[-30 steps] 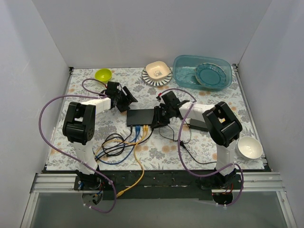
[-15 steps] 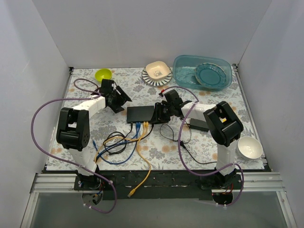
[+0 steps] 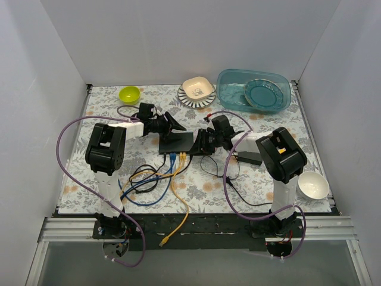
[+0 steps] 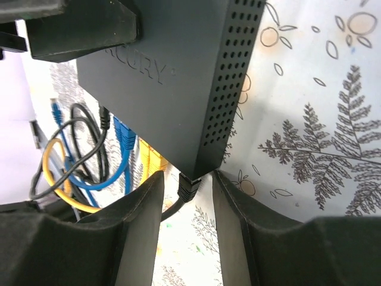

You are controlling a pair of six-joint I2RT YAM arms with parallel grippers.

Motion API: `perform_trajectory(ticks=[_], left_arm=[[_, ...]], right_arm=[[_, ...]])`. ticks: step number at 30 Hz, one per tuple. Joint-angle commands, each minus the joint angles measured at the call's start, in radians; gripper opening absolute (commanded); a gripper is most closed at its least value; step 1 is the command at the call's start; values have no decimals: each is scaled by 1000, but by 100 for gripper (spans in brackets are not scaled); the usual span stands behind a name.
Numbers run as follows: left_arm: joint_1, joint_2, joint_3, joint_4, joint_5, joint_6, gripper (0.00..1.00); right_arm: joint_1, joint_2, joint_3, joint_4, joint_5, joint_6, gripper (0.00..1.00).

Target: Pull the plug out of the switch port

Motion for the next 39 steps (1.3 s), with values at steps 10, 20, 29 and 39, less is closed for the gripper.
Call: perform_trajectory(ticks=[10, 20, 29, 39], left_arm=[[5, 23, -53, -37, -47, 13, 30], [5, 26, -85, -66, -96, 31, 24], [5, 28, -93, -83, -104, 47, 22], [5, 26, -118, -81, -101, 48, 22]], right_arm=[[-3, 70, -171, 209, -42, 233, 42], [-47, 96, -301, 488, -66, 440, 39], [-72, 143, -232, 480, -57, 464, 39], [-83, 171, -231, 506, -45, 492, 34]])
